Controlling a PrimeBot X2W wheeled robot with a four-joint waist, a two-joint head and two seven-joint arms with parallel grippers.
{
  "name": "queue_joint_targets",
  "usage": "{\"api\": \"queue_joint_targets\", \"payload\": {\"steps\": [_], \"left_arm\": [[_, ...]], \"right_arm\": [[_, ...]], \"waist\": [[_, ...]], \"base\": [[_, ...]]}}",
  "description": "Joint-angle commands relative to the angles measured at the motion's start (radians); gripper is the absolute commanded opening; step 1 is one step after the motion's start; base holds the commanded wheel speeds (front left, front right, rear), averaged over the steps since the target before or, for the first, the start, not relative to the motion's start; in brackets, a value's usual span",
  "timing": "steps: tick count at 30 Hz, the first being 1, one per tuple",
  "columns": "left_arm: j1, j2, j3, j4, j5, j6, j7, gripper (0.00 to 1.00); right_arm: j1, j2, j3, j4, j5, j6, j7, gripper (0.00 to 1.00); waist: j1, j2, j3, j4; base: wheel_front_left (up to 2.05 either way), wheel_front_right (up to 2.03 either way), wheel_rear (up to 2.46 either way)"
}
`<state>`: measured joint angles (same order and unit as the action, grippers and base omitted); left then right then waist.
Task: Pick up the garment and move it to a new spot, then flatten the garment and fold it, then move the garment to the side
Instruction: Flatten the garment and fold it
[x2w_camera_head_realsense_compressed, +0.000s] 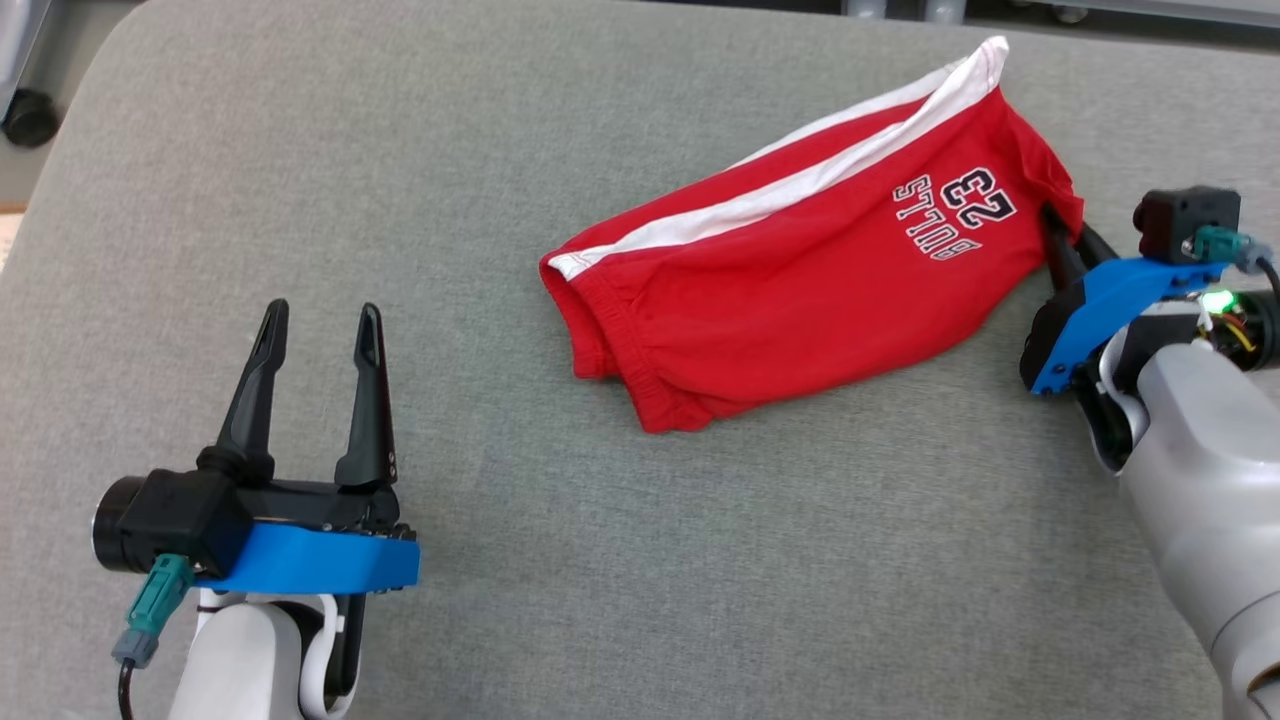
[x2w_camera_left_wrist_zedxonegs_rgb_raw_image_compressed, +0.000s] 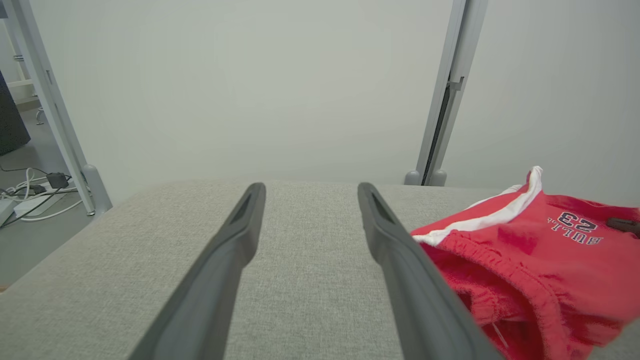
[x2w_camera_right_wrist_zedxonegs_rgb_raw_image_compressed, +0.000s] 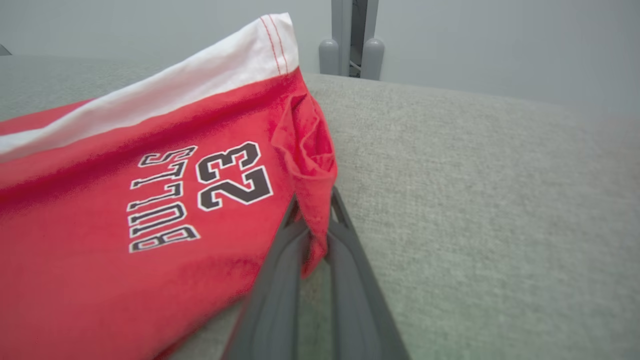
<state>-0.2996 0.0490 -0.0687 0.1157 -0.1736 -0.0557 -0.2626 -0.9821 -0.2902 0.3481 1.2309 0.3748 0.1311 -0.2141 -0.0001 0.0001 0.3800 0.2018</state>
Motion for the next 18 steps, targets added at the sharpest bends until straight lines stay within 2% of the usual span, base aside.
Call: {"api": "queue_joint_targets", "payload": {"steps": [1, 10, 18], "left_arm": [[0.014, 0.004, 0.006, 0.002, 0.005, -0.003, -0.003, 1.0], [0.055, 0.004, 0.032, 0.013, 0.029, -0.017, -0.003, 1.0], [0.096, 0.004, 0.052, 0.014, 0.044, -0.025, -0.003, 1.0]], "right_arm": [[0.022, 0.002, -0.002, -0.007, 0.009, -0.001, -0.013, 0.0], [0.193, 0.002, -0.063, -0.13, 0.075, -0.001, -0.05, 0.0], [0.42, -0.014, -0.22, -0.323, 0.069, -0.001, -0.051, 0.0]], "waist": [[0.0001, -0.0001, -0.018, -0.017], [0.0001, -0.0001, -0.099, -0.106], [0.0001, -0.0001, -0.142, -0.169]], "base": [[0.0, 0.0, 0.0], [0.0, 0.0, 0.0], [0.0, 0.0, 0.0]]}}
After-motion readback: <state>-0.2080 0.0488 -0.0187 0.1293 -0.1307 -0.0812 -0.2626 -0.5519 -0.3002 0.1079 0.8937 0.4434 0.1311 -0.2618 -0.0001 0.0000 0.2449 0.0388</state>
